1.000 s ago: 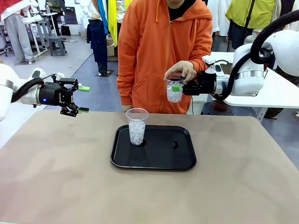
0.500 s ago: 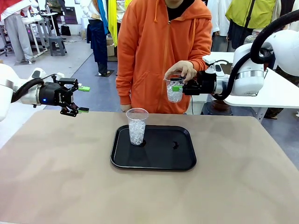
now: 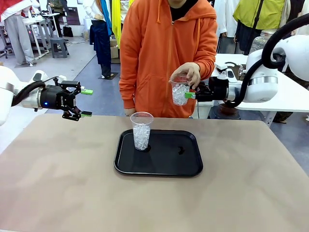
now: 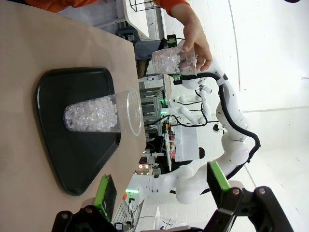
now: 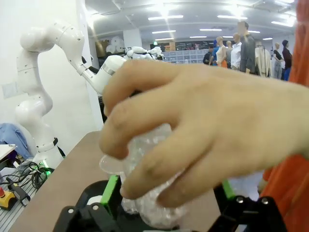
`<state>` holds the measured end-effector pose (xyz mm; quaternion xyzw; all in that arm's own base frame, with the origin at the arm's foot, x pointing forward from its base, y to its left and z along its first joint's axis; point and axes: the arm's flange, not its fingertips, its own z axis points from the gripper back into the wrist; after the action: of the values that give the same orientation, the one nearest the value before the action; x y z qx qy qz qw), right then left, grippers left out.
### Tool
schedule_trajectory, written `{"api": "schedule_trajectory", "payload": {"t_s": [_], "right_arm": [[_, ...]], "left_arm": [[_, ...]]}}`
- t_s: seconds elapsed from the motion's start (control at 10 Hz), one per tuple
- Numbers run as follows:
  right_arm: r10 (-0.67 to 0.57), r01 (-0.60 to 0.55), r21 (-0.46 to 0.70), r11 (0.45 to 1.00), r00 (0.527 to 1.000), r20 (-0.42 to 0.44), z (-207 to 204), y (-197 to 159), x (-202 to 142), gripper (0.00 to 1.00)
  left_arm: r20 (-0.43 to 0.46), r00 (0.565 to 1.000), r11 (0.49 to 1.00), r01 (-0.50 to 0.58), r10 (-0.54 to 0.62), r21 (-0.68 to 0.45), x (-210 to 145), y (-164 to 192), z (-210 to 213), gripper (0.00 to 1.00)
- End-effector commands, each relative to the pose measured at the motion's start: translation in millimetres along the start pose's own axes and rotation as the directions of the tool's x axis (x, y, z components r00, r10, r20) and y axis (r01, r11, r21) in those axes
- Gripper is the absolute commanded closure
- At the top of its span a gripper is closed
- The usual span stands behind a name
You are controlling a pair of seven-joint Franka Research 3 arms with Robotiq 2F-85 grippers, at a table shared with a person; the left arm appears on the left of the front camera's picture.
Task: Pour the drink into the iced cup.
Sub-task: Open the gripper to release the iced cup you were holding.
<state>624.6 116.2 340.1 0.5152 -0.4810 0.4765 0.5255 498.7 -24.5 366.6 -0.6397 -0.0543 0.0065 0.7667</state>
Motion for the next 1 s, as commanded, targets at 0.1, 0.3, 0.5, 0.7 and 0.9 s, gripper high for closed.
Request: {"api": "schedule_trajectory", "payload": {"t_s": [0.1, 0.3, 0.5, 0.7, 0.9], "right_arm": [[-0.001, 0.0, -0.036, 0.999, 1.0, -0.029, 27.4, 9.9, -13.4, 0.0], [0.014, -0.014, -0.032, 0.999, 1.0, -0.027, 54.4, 23.0, -35.5, 0.0], [0.036, -0.036, -0.025, 0.999, 0.999, -0.011, 75.1, 43.0, -52.7, 0.0], [0.063, -0.063, -0.011, 0.998, 0.998, 0.014, 92.7, 65.9, -70.0, 0.0], [0.067, -0.067, -0.003, 0.998, 0.997, 0.021, 105.8, 84.7, -84.9, 0.0]], "left_arm": [[-0.002, 1.0, 1.0, -0.007, 0.007, 0.007, -0.6, -1.7, 0.7, 0.0], [-0.002, 1.0, 1.0, -0.007, 0.007, 0.007, -0.6, -1.7, 0.7, 0.0], [-0.002, 1.0, 1.0, -0.007, 0.007, 0.007, -0.6, -1.7, 0.7, 0.0], [-0.002, 1.0, 1.0, -0.007, 0.007, 0.007, -0.6, -1.7, 0.7, 0.0], [-0.002, 1.0, 1.0, -0.007, 0.007, 0.007, -0.6, -1.7, 0.7, 0.0]]}}
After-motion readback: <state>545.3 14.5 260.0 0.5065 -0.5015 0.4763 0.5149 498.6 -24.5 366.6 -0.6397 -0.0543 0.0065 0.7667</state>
